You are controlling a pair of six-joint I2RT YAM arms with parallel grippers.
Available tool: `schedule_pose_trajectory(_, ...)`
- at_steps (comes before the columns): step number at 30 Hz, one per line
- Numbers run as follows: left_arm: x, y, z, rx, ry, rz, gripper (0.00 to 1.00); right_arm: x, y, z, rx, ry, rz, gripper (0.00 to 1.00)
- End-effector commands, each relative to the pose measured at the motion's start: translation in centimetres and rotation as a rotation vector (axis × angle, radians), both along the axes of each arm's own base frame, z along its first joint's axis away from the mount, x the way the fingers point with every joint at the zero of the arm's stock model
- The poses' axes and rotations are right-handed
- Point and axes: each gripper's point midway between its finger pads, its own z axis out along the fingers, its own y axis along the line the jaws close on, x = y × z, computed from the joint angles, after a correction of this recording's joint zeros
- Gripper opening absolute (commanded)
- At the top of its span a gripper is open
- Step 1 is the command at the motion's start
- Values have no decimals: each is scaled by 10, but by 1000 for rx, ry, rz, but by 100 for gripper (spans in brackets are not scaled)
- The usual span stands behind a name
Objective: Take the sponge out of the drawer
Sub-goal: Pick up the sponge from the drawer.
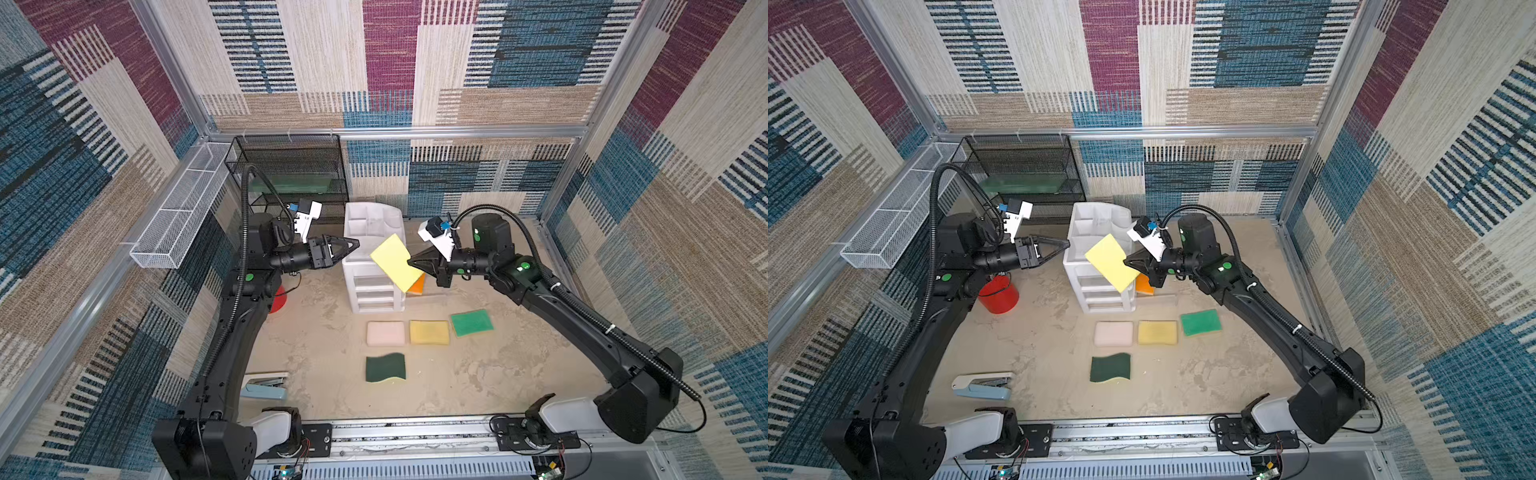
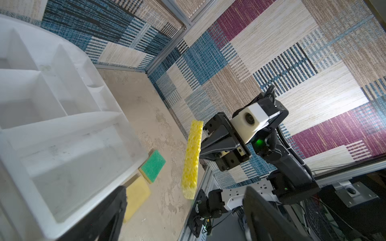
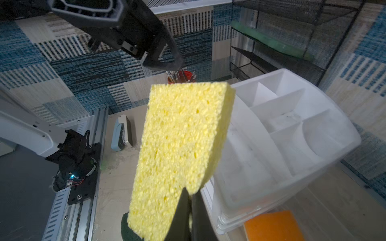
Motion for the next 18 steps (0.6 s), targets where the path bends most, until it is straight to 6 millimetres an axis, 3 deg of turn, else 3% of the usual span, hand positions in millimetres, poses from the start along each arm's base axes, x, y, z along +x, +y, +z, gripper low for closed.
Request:
schedule_pose_trajectory(1,-9,-7,8,-9,-68,-84,88,-12,7,-2,-30,-2,126,0)
schedule_pose_trajectory(7,-20,-19,8,-16,-72,-147,85,-3,18,-12,-68,33,162,0)
schedule_pose_trajectory(12,-27,-29,4,17,-55,-164,81,-2,23,-8,-65,34,183,0)
schedule_pose_trajectory(16,-20,-32,-8,49,-7,-150,66,-4,24,-2,-58,24,203,0)
schedule_pose_trajectory(18,-18,-33,-13,56,15,-150,64,-6,25,1,-54,20,216,0)
